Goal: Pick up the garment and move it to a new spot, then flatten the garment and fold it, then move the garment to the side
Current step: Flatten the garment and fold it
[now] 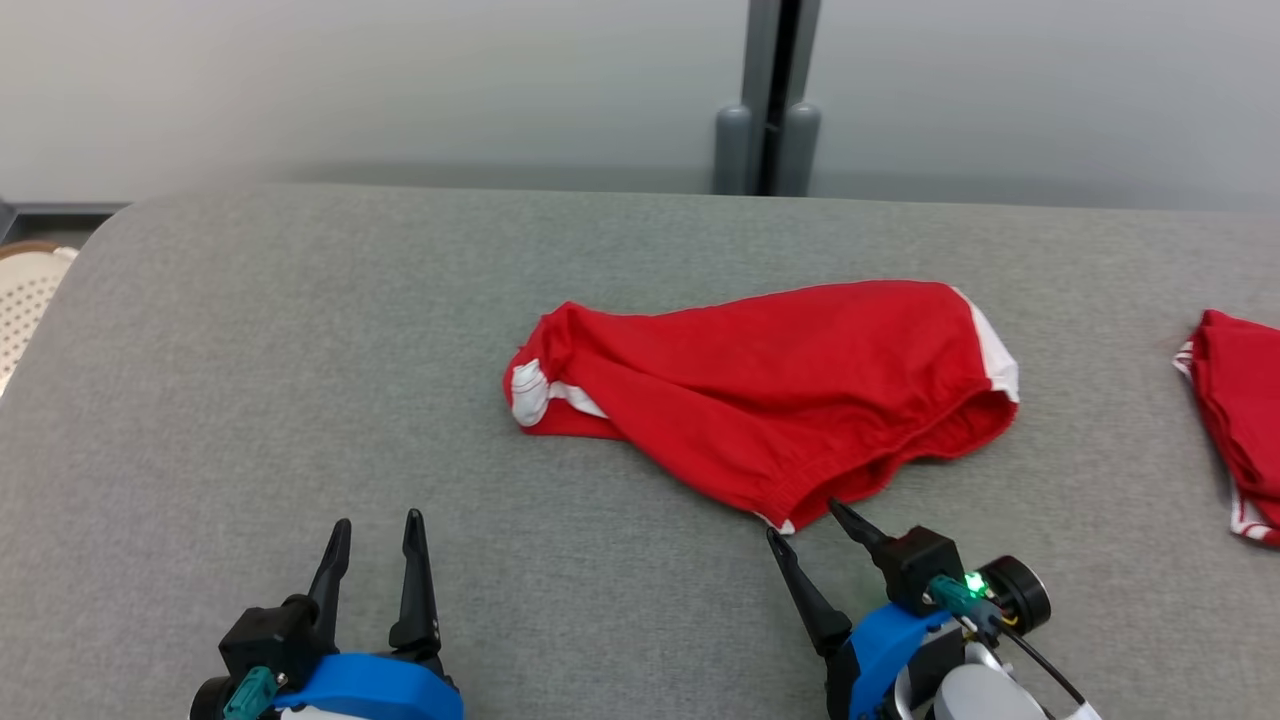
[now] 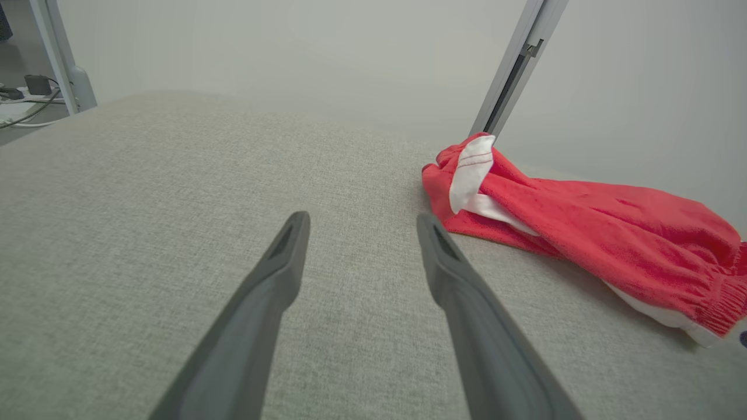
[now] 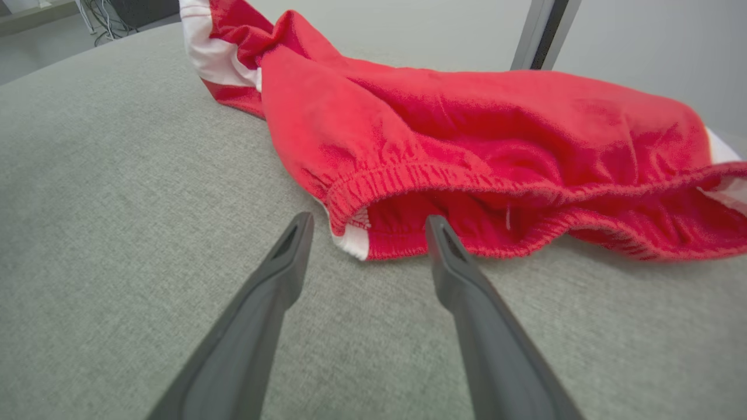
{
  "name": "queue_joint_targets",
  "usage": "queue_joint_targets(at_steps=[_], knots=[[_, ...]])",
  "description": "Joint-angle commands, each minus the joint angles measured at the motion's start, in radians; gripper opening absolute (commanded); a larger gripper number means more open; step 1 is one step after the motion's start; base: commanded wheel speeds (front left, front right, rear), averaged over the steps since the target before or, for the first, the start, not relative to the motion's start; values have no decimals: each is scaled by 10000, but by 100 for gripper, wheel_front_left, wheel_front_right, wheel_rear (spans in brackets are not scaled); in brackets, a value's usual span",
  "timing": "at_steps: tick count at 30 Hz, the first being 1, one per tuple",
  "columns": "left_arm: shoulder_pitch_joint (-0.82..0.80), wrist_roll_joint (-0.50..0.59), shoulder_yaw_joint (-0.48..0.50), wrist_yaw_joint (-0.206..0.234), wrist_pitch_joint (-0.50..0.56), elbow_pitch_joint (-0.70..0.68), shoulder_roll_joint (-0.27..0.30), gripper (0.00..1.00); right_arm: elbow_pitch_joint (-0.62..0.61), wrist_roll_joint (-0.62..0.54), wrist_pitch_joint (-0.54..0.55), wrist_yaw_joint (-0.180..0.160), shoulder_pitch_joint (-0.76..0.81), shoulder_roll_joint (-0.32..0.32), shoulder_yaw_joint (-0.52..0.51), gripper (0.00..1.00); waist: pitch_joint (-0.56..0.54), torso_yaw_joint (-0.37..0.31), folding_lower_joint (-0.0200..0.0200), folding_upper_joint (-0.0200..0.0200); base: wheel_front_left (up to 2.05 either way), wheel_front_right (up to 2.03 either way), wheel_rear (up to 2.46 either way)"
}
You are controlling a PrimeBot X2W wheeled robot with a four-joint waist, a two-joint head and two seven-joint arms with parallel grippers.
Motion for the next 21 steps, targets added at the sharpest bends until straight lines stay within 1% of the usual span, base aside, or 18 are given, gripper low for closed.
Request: queue_joint_targets(at_steps=[1,3,4,5,6,8,11,13,16,21], knots=[[-173,61,-3,-31,-45,25,12,100,316,-80,-17,1,-346,-35,61,100,249,318,-1,0,0,0,0],[-241,75,14,-33,-45,49,-7,100,793,-93,-65,1,-651,-33,114,100,332,513,-1,0,0,0,0],[-273,79,32,-37,-45,58,-15,100,999,-64,-70,1,-778,-35,158,82,359,590,-1,0,0,0,0],[-289,92,59,-42,-46,63,-21,100,1161,-42,-94,1,-891,-35,203,55,380,652,-1,0,0,0,0],[-297,84,84,-52,-46,65,-23,100,1313,-19,-134,1,-1000,-35,220,40,398,701,-1,0,0,0,0],[-298,107,129,-50,-45,80,-26,100,1549,50,-181,1,-1192,-35,314,0,416,767,-1,0,0,0,0],[-294,158,181,-49,-45,105,-46,100,1561,382,-315,1,-1396,-35,399,0,413,789,-1,0,0,0,0],[-250,163,239,-28,-45,104,-54,100,1305,684,-381,1,-1488,-33,551,0,374,717,-1,0,0,0,0],[-203,200,314,-21,-45,48,-62,100,730,840,-414,1,-1557,-29,986,0,289,499,-1,0,0,0,0],[-108,264,351,-78,-45,66,-110,100,-666,1592,-419,1,-1301,-35,1861,0,12,73,-1,0,0,0,0]])
